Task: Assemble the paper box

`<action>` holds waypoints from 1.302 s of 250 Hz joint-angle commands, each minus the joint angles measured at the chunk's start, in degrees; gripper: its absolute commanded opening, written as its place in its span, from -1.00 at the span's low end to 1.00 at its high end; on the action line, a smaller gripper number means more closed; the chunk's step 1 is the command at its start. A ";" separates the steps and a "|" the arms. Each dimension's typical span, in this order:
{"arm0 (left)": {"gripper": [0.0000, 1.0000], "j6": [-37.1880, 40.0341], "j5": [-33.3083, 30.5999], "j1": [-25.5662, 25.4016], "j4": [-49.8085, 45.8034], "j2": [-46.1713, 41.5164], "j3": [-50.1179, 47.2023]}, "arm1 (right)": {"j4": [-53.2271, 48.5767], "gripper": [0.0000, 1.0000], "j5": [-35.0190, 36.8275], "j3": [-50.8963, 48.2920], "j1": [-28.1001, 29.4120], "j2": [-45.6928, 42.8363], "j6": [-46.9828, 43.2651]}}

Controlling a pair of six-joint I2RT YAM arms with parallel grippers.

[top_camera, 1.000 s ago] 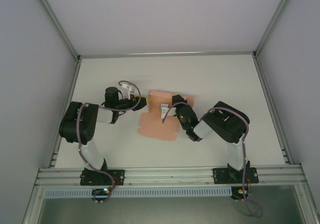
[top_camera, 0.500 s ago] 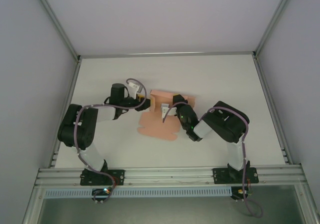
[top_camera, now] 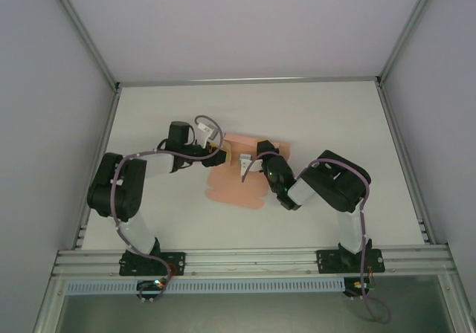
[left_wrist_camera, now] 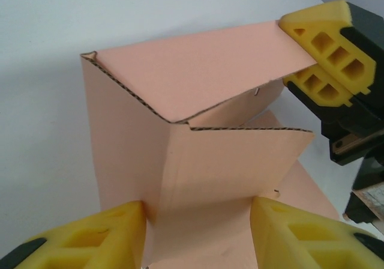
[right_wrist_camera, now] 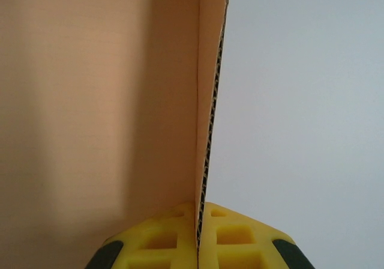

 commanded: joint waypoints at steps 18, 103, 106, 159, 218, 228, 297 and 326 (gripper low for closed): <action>0.02 3.50 -4.78 -2.61 -3.52 3.67 3.28 | -3.35 -0.97 -2.99 1.26 2.09 0.45 -0.68; -0.24 6.30 -17.83 -6.54 -5.38 3.10 2.17 | -10.26 -0.95 -5.02 -0.29 3.06 -6.23 4.63; -0.24 6.40 -17.79 -6.59 -5.07 2.91 1.91 | -10.68 -0.94 -5.02 -0.44 3.21 -6.56 4.81; -0.18 5.24 -19.55 -7.08 -0.85 -0.88 -3.75 | -19.82 -0.91 -2.34 -2.32 6.95 -11.14 9.14; -0.12 6.16 -21.90 -8.45 1.19 -1.02 -3.49 | -25.56 -0.92 -1.65 -0.37 6.02 -11.04 13.37; -0.12 7.00 -23.30 -9.17 2.22 -1.34 -3.56 | -26.80 -0.92 -1.89 0.65 5.60 -10.70 13.61; -0.12 8.95 -26.10 -9.18 9.34 -1.92 -3.26 | -40.39 -0.96 -5.97 4.57 3.24 -11.77 16.73; -0.09 7.95 -25.38 -7.34 10.05 -1.49 -2.39 | -42.30 -0.96 -6.16 4.92 3.05 -11.94 17.25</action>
